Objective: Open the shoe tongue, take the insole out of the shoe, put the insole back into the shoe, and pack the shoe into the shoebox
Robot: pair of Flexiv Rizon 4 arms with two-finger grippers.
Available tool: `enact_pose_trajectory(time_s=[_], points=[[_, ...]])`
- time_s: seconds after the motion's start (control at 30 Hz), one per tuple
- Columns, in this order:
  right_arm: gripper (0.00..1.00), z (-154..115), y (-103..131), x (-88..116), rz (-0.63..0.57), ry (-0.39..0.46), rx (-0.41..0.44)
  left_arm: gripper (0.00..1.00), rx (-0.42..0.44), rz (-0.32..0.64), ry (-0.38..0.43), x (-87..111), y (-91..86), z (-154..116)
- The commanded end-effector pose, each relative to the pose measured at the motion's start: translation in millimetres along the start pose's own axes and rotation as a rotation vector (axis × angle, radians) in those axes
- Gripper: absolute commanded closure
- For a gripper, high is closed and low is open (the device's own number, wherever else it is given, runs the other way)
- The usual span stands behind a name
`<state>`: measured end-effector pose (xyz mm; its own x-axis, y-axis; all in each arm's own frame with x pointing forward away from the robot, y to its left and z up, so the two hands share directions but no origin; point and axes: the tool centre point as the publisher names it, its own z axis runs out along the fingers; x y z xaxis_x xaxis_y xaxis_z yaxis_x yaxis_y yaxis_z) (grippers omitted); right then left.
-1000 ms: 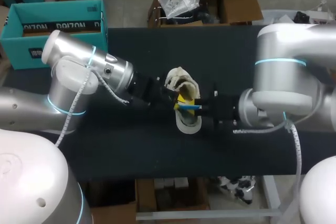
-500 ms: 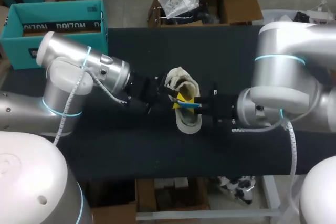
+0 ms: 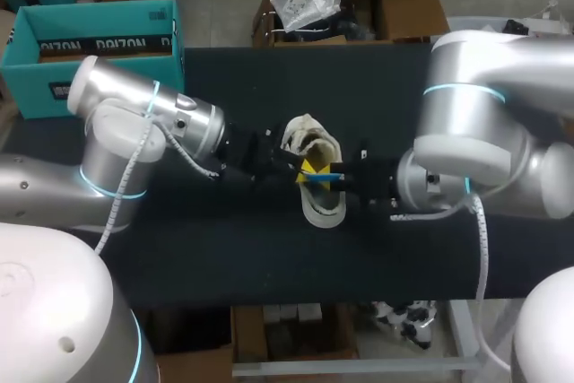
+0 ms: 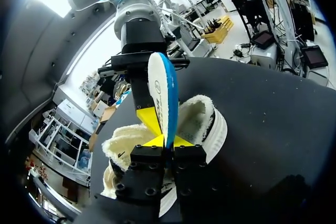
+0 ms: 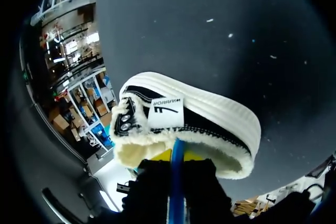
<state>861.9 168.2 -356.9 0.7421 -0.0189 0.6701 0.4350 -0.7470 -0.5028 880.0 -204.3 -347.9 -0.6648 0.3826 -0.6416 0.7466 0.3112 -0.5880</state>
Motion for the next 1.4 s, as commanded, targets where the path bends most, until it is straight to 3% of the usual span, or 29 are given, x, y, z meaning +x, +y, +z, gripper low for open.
enact_pose_trajectory(time_s=[0.03, 0.3, 0.33, 0.37, 0.43, 0.7, 0.8, 1.13, 1.4], points=[[1.0, 11.6, 0.1, -1.7, 0.005, 0.003, -0.009, 1.0, 0.013, -0.004, 0.002, -1.2, 6.1, 10.3], [1.0, -13.1, -18.1, -2.9, -0.044, 0.05, -0.061, 1.0, 0.056, 0.037, -0.007, 0.4, -11.4, 2.2], [1.0, -16.0, -19.1, -2.5, -0.051, 0.059, -0.065, 0.97, 0.057, 0.046, -0.007, 0.3, -13.6, 1.4], [1.0, -18.6, -19.6, -1.9, -0.057, 0.068, -0.071, 0.82, 0.054, 0.05, -0.007, 0.0, -15.3, 0.9], [1.0, -21.6, -19.3, -0.7, -0.069, 0.08, -0.07, 0.67, 0.052, 0.062, -0.006, -0.7, -17.5, -0.3], [1.0, -21.4, -14.0, -0.2, -0.092, 0.106, -0.056, 0.79, -0.001, 0.054, -0.005, -0.8, -13.7, 0.0], [1.0, -19.2, -13.5, -1.1, -0.103, 0.107, -0.05, 1.0, -0.029, 0.05, -0.015, -0.4, -11.1, 1.1], [1.0, -10.7, -4.6, -1.3, -0.134, 0.106, -0.066, 1.0, -0.126, 0.082, -0.029, 0.4, -4.6, 8.2], [1.0, 3.4, 2.5, 2.0, -0.127, 0.067, -0.075, 1.0, -0.141, 0.065, -0.05, 1.2, 1.2, 9.3]])
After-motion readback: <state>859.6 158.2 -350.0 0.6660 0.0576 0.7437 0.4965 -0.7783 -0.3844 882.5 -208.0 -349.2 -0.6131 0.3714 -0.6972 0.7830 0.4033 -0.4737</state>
